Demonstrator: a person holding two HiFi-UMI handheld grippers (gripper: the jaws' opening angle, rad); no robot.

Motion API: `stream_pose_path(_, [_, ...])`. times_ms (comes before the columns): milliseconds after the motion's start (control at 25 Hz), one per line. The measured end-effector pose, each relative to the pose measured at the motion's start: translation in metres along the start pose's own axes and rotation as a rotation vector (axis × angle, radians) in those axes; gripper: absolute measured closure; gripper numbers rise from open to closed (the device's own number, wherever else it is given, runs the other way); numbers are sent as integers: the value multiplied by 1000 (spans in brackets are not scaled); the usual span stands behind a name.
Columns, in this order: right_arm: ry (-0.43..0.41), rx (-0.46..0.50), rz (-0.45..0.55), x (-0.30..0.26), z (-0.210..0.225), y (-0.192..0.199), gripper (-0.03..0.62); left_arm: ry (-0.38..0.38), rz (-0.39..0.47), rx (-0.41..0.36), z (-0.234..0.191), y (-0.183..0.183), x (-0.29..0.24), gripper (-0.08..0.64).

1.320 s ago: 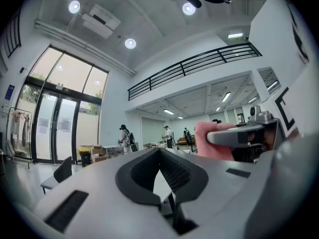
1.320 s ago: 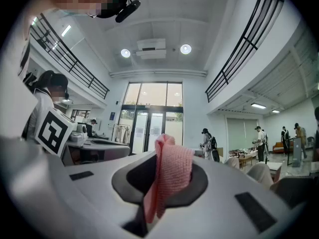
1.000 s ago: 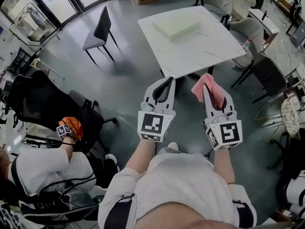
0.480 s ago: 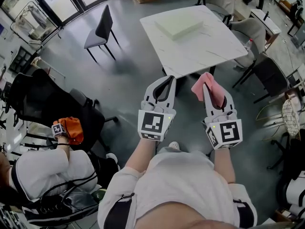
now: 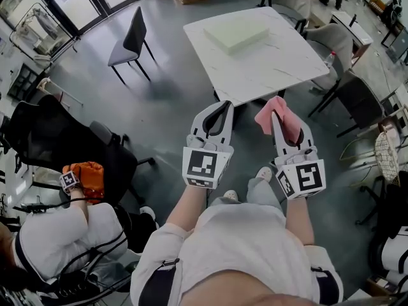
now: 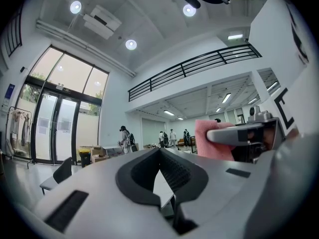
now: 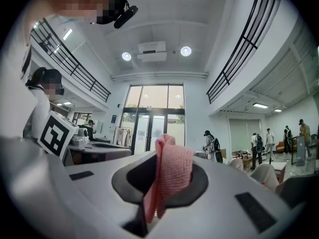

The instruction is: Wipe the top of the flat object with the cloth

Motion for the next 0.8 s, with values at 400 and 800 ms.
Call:
stream_pose_path(400, [-32,-22,9,-44,49,12,561,-41,-5,-9,-15,7,-57,545])
stream_pose_path(800, [-125,-17,27,-123,134,23,561,-125,-2,-17,-35,13,-157,545])
Point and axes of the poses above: the fingertips, and each gripper's own axes: x backward along the fingers, z to its right, y out of its underside, the point moved 6 cm from there along x, backward along the fingers, and after that the axes turned 4 degrees about z, right-handed, at the moved point
